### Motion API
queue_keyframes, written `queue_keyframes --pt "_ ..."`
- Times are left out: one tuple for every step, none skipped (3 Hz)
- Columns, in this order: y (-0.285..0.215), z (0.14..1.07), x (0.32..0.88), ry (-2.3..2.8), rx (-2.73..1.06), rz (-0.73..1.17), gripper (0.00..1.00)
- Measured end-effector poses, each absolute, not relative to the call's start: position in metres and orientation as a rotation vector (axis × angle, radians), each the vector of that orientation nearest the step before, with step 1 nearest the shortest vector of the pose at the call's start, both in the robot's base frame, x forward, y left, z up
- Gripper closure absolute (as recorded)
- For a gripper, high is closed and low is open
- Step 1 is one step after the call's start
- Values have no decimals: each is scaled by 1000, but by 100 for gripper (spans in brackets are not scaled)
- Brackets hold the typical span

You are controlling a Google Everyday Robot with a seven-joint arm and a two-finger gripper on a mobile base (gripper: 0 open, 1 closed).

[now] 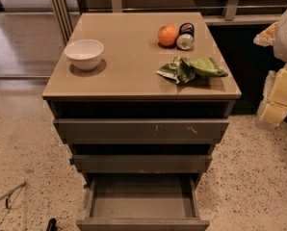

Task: Place green jalapeno chip bag into bottom drawer

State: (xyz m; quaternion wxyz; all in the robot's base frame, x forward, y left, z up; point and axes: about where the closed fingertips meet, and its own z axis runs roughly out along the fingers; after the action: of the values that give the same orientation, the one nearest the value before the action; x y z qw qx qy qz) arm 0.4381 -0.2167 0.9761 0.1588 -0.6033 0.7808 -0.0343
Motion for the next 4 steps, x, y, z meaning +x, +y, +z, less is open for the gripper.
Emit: queue_keyframes --pt "-217 976 438 2232 -1725 -98 0" --pt "-217 979 450 2201 -1685 -117 0" --pt "-214 979 479 2141 -1618 -132 0" --pt "-207 942 558 2064 -1526 -145 0"
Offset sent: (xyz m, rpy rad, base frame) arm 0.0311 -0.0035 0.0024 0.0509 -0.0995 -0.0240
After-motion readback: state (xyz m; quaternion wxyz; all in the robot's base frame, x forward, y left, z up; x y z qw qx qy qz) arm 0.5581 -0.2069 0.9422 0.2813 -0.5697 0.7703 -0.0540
